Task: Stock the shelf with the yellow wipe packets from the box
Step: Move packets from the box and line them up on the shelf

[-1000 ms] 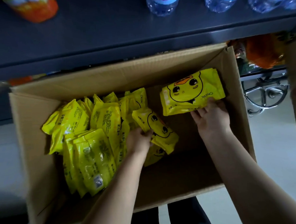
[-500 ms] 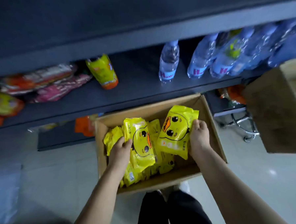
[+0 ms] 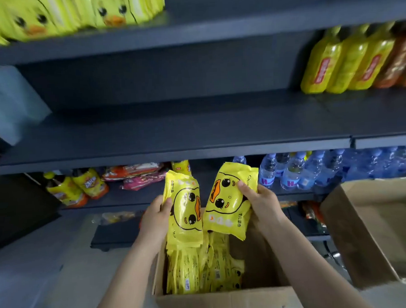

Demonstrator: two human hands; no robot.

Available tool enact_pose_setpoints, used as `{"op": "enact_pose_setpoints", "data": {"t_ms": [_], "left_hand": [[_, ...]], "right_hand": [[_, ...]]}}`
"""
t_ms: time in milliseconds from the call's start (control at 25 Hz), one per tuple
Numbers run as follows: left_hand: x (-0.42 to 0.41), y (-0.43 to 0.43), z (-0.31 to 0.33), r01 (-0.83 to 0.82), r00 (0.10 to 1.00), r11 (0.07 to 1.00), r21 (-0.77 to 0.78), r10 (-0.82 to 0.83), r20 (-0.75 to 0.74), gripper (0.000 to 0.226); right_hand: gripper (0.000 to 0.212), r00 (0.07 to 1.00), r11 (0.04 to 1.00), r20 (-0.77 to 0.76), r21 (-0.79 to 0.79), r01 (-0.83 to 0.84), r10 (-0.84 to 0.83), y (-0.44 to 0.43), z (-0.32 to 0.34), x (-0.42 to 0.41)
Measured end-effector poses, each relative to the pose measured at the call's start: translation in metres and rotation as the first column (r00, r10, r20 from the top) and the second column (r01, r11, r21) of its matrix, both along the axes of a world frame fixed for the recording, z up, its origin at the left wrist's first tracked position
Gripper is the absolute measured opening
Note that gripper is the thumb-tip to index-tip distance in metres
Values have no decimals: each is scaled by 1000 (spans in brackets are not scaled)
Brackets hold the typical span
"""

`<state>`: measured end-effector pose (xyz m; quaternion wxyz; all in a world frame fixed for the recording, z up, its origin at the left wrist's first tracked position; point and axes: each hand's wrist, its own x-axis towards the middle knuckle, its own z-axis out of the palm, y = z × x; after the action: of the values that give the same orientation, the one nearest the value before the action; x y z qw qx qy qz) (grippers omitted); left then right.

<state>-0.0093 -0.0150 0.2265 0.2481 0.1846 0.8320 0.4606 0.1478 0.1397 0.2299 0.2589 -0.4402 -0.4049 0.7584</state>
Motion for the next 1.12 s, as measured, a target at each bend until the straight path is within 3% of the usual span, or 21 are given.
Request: {"op": "enact_pose_setpoints", "data": {"t_ms": [120,280,480,760,920,1120], "left_hand": [[7,-10,67,-12,985,997,73,25,-171,21],[0,-19,145,-55,909,995,79,82,-410,23],[-32,-20,228,-19,848,985,169,105,-519,22],[-124,10,331,244,758,958,149,-93,-645,14],[-195,54,377,404,665,914,35,-267,-697,16],[-264,115,386,532,499,831,-162,-463,-733,16]], "right_hand": [[23,997,995,-8,73,-73,74,0,59,7],[16,994,979,-65,192,-69,83,2,133,7],[11,994,928,-78,369,-45,80,8,210,-8],[6,983,797,-114,602,-46,143,18,301,-71],[6,987,734,-102,678,-23,124,27,338,-130],[9,995,704,-72,710,2,70,40,355,-194]]}}
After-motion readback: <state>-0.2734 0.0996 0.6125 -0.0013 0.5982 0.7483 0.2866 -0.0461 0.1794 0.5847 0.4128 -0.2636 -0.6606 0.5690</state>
